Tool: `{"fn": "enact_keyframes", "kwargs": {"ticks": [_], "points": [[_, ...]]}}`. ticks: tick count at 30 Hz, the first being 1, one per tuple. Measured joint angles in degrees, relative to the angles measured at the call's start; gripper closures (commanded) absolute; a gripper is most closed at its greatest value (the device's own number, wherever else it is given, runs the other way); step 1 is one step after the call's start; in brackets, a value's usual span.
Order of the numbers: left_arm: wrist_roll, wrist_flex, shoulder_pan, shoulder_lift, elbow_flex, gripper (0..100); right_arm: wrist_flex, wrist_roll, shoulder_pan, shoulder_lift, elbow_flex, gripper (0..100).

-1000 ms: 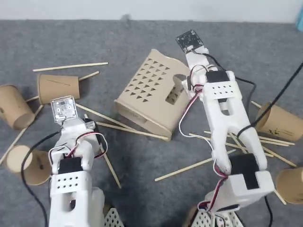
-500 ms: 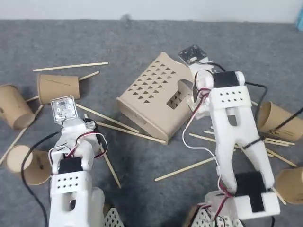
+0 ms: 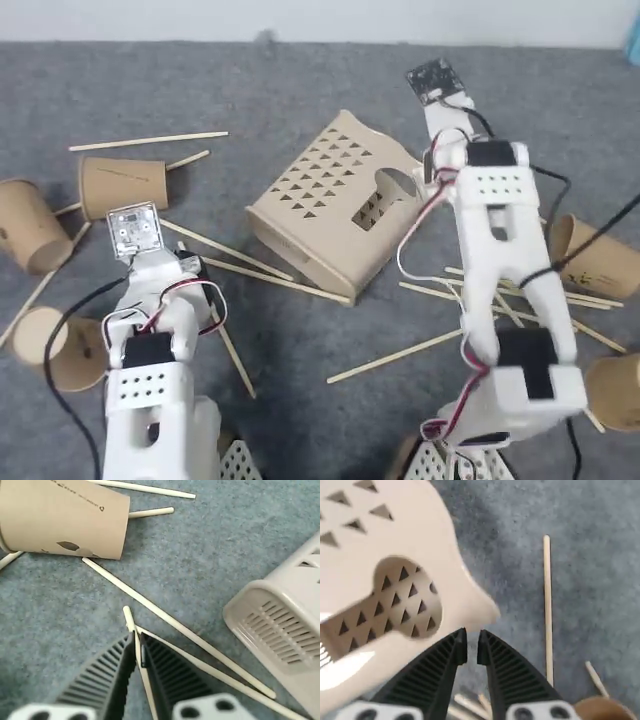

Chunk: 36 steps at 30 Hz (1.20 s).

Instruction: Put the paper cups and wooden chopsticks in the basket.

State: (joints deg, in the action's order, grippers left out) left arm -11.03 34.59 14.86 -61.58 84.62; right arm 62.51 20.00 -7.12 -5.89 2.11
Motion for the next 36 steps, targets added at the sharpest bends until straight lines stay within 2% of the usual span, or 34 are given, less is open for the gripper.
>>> {"fn": "enact_keyframes", "kwargs": {"ticks": [3, 9, 17, 22, 27, 31, 36], "points": [[0.0, 0.0, 0.0, 0.0, 0.0, 99, 0.0, 0.0, 0.0, -4.0, -6.3, 91.3], [0.0, 0.0, 0.0, 0.0, 0.0, 99, 4.4, 6.7, -1.0, -9.6, -15.6, 76.0], [0.0, 0.0, 0.0, 0.0, 0.0, 99, 9.8, 9.8, -3.3, -15.7, -20.5, 75.3], [0.0, -1.3, 0.0, 0.0, 0.0, 99, 12.3, 18.2, -3.7, -17.9, -22.8, 75.0], [0.0, -1.7, 0.0, 0.0, 0.0, 99, 14.9, 25.1, -4.0, -18.9, -23.9, 65.4], [0.0, -1.7, 0.0, 0.0, 0.0, 99, 18.2, 30.2, -3.8, -19.4, -24.0, 64.8], [0.0, -1.7, 0.0, 0.0, 0.0, 99, 21.4, 31.5, -3.8, -19.3, -25.7, 64.8]]}}
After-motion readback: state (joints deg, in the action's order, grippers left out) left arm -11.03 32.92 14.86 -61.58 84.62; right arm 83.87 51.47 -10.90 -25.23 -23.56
